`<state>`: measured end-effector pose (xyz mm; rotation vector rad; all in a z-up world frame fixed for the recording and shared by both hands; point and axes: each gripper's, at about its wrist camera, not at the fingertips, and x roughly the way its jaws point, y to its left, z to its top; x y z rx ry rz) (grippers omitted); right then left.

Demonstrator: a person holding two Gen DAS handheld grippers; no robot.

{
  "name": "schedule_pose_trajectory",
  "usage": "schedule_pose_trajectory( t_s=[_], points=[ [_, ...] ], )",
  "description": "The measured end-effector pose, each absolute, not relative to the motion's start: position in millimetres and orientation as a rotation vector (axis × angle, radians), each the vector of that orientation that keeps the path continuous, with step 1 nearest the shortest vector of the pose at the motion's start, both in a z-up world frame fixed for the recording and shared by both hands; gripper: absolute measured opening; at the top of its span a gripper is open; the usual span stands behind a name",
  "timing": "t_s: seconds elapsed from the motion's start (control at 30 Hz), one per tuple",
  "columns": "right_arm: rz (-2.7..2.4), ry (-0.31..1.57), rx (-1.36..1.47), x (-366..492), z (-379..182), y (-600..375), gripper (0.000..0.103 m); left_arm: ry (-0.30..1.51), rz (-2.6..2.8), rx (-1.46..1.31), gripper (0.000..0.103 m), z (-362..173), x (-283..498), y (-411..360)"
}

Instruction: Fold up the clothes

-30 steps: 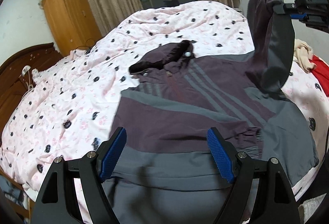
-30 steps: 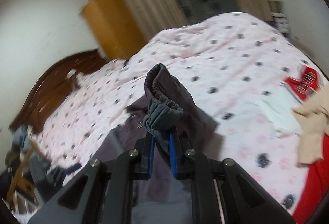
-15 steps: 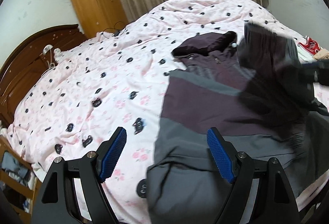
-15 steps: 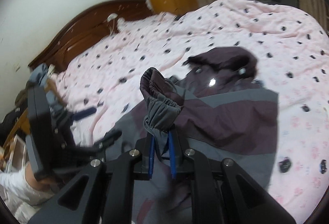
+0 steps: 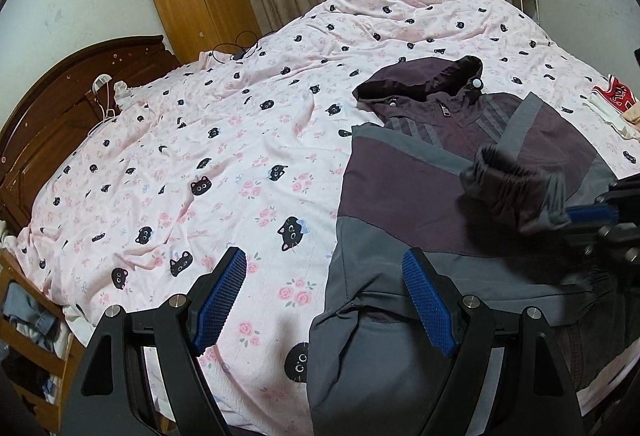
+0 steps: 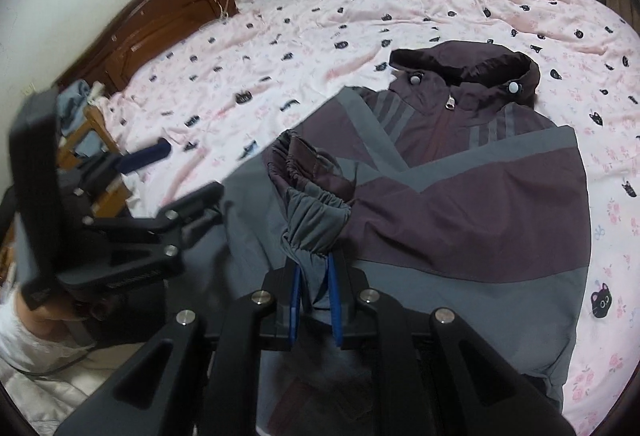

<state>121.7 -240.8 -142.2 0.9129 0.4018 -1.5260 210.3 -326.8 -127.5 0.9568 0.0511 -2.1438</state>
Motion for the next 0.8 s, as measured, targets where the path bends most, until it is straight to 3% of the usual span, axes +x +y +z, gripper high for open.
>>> schedule_pose_trajectory(
  t_s=[0.1,0.17,0.3,0.8],
  points=[
    [-1.526,0.442,0.916,126,-146,-245,0.019,0.052,-2.143,0.957,0.077,-128,211,-327],
    [-1.499,0.439,0.927,129,-148,-247,0.032,0.053,-2.142,0.958,0.077,-128,212,-327],
    [-1.450,0.388,0.935,129,-144,-242,0.047,0.056,-2.136,0.963,0.077,-129,213,-329],
    [-1.555,0.175,0.968,58,-108,-208,0.048,0.086,-2.257,0.949,0.077,-117,176,-313]
  ],
)
